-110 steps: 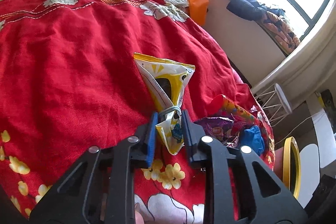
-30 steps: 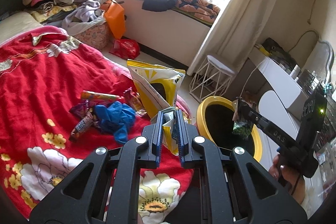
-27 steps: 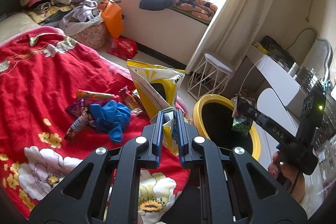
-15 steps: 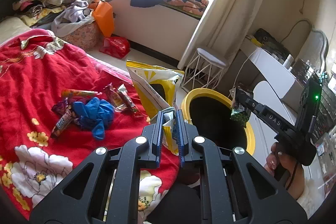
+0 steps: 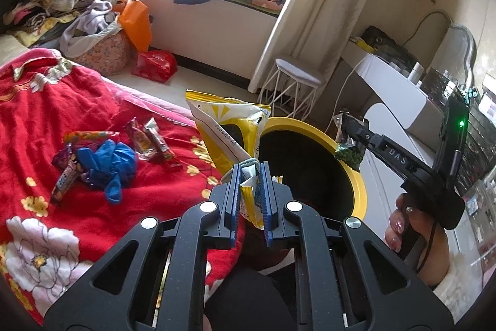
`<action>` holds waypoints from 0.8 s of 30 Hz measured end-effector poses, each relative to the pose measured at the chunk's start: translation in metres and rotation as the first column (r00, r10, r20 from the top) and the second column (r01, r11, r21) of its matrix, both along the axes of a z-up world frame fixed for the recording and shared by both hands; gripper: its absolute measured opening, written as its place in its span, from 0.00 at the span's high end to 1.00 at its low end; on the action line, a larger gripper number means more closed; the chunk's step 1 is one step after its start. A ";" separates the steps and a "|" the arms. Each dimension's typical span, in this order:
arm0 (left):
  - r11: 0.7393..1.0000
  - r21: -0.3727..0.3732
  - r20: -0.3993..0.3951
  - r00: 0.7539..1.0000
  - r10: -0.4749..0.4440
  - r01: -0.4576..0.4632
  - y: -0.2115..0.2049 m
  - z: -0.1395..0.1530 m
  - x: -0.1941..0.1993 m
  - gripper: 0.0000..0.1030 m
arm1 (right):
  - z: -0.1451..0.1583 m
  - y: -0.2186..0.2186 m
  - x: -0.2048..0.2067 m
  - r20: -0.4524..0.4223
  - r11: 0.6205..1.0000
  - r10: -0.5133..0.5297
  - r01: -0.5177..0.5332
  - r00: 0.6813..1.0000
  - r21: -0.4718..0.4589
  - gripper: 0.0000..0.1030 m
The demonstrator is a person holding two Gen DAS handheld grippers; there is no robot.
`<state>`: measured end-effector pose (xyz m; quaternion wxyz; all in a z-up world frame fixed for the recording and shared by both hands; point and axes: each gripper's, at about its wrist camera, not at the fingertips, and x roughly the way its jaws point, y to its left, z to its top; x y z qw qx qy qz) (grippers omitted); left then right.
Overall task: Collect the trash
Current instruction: 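Carry the chip bag and green packet in both grippers over the yellow bin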
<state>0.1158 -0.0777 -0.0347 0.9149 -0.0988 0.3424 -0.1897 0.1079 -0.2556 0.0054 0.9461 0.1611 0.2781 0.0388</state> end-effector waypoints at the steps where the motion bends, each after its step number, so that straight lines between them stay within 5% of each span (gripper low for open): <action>1: 1.000 0.001 -0.002 1.000 -0.004 0.004 -0.002 0.000 0.000 0.92 | -0.001 -0.003 0.000 -0.001 1.000 -0.007 0.007 1.000 -0.001 0.81; 24: 0.993 0.019 -0.061 0.991 -0.115 0.116 -0.057 -0.025 0.012 0.92 | -0.029 -0.041 0.007 -0.069 0.994 -0.109 0.110 0.992 0.009 0.81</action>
